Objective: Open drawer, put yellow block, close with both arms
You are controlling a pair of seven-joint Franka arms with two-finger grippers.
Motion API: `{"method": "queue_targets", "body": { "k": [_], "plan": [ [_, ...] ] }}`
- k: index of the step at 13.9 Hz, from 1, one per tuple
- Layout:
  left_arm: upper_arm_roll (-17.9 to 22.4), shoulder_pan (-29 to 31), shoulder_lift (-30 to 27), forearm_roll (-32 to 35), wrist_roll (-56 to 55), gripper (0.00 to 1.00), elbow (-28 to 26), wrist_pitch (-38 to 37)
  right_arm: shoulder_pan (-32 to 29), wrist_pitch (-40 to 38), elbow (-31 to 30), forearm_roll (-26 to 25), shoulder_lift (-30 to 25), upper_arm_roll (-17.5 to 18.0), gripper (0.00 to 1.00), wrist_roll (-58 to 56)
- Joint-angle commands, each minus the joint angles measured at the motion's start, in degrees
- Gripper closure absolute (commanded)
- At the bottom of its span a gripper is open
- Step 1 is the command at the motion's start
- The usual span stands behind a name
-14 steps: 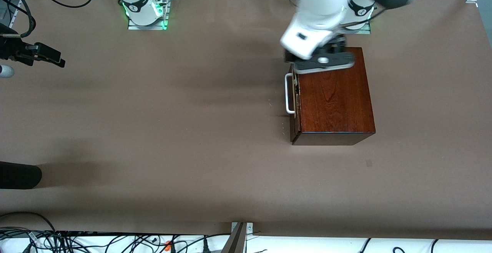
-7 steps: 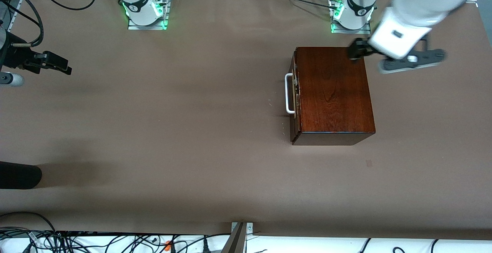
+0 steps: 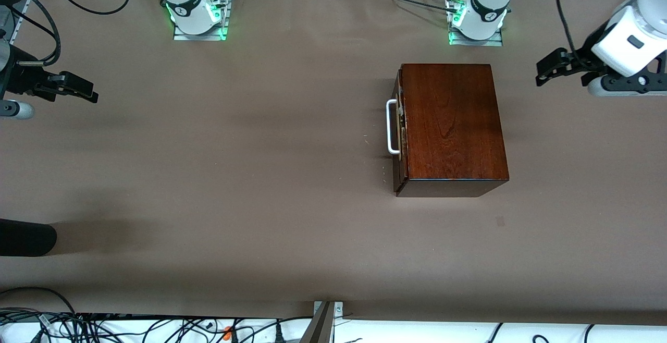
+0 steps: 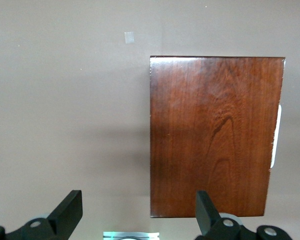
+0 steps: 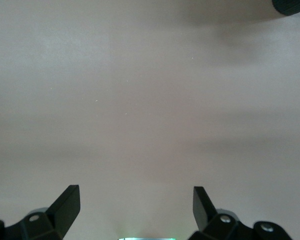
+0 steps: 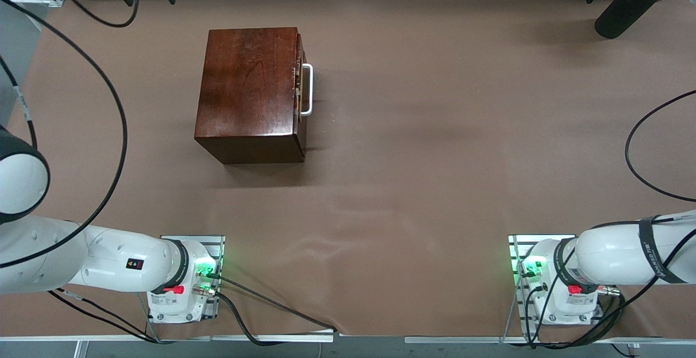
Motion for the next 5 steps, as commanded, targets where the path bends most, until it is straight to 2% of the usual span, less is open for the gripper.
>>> {"method": "queue_targets", "body": {
  "k": [1,5],
  "plan": [
    [-0.12,0.05,-2.94,-1.15,2.69,0.00,-3.12,1.68,0.07,-0.24,1.10,-0.09,0.32,0.22,0.00,0.55],
    [-0.30,0.31,-2.33,-0.45,2.69,0.00,-2.68,1.68,-0.02,-0.24,1.10,-0.09,0.41,0.22,0.00,0.55]
  ]
}}
